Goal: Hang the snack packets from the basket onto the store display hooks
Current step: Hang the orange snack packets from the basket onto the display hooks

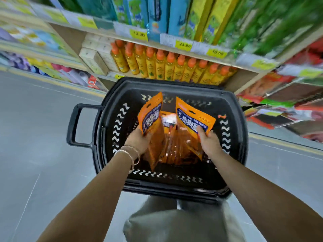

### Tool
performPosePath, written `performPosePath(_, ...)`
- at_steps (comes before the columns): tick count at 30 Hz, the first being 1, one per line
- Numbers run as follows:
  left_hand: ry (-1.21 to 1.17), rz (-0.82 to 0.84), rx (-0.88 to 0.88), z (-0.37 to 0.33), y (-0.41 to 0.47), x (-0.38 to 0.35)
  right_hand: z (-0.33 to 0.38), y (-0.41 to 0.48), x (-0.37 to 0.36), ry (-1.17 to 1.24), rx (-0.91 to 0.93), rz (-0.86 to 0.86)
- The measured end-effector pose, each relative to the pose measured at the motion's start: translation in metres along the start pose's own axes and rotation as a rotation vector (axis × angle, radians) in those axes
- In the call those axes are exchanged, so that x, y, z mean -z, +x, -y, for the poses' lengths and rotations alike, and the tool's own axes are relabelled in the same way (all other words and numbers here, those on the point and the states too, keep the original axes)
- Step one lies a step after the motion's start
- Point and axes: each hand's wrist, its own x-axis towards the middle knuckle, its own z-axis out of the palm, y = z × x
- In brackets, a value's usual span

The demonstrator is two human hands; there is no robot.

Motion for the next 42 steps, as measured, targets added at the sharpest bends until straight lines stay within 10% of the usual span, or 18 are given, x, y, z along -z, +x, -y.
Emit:
performPosePath(14, -0.262, -0.127, -0.534, -0.215, -0.116, -0.017, 0.008, -0.112, 0.227, 0.527, 0.402, -0.511)
performPosePath(42, -0.686, -0.253, -1.064, -0.565, -0.243, -0.066, 0.141, -0.147, 0.615, 0.601, 0.959, -0.929)
